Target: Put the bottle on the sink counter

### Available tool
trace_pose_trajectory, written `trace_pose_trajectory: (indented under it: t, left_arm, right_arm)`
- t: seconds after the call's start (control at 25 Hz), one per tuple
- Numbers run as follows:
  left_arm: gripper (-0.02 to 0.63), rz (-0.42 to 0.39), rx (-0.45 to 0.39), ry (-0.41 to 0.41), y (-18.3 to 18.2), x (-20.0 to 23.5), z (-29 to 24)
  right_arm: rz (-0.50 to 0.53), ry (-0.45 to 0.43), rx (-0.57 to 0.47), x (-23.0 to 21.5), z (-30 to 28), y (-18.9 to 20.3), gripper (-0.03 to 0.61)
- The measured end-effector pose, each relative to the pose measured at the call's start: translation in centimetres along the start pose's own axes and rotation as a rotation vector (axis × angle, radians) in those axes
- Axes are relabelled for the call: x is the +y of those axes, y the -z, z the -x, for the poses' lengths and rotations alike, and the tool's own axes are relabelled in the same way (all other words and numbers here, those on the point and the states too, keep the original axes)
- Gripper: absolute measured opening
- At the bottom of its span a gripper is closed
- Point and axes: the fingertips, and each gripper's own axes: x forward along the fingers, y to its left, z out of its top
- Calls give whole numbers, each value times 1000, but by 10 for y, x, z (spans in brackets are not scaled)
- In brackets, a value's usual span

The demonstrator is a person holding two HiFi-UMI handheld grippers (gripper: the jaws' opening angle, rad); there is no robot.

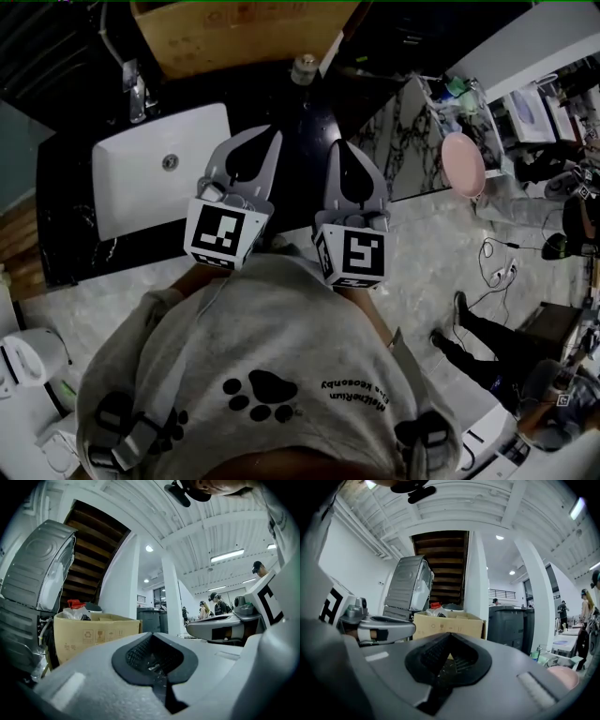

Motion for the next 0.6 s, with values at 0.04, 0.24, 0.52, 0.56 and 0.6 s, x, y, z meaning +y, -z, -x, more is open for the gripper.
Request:
trace_pose_trajectory:
  t: [0.04,0.24,0.52,0.56,0.6]
  left_arm:
    - [-3,-9,-4,-4,-3,-1,0]
    - [-3,-29,-11,-23,-8,-5,0]
    - [-3,-26,-6,-29,-5,-6,-3]
    - [-3,-27,-7,-28,-5,-6,-3]
    - [-3,-30,-9,-27,-6,-6,-3]
  right_arm:
    - [13,1,4,-2,1,-1,2]
    - [57,-25,6,-4,-3,4,2]
    - [50,-66,-7,0,-8,9,0]
    - [52,-69,-10,0,-8,8,1]
    - [53,-71,-15,0,-9,7,1]
